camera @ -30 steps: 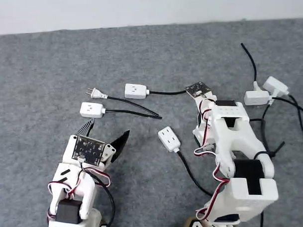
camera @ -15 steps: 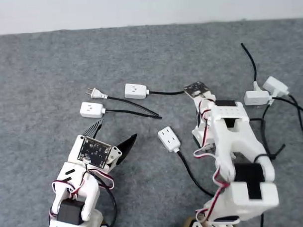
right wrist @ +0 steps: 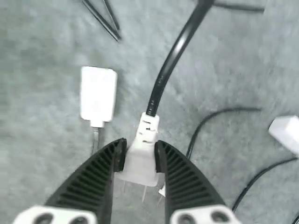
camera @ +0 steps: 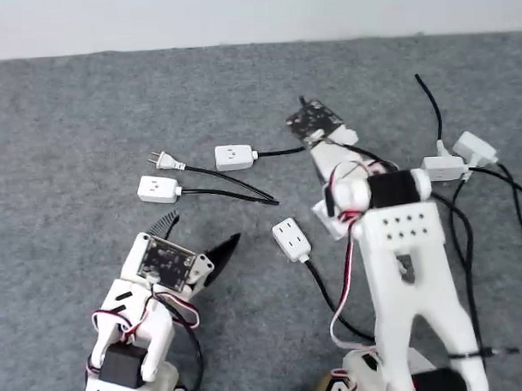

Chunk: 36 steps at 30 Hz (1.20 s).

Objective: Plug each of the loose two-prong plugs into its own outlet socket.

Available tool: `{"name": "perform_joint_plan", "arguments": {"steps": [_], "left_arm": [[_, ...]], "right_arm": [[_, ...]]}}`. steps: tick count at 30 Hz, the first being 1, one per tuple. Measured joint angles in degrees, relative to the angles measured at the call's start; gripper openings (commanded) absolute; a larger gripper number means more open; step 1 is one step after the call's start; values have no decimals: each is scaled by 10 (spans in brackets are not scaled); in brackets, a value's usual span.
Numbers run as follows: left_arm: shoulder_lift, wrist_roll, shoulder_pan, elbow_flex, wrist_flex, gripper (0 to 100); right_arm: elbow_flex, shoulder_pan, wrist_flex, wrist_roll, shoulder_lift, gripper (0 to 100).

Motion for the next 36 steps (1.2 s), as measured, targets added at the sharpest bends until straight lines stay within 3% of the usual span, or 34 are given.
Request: {"name": "perform_joint_plan", "arguments": {"steps": [13,36], "left_arm": [[0,0,119,-65,85,349],[0,-2,164,-149,80,349]], "right_arm": [[-63,-142,61,-81,-56,9],[-173,-247,85,-89,-56,9]]}}
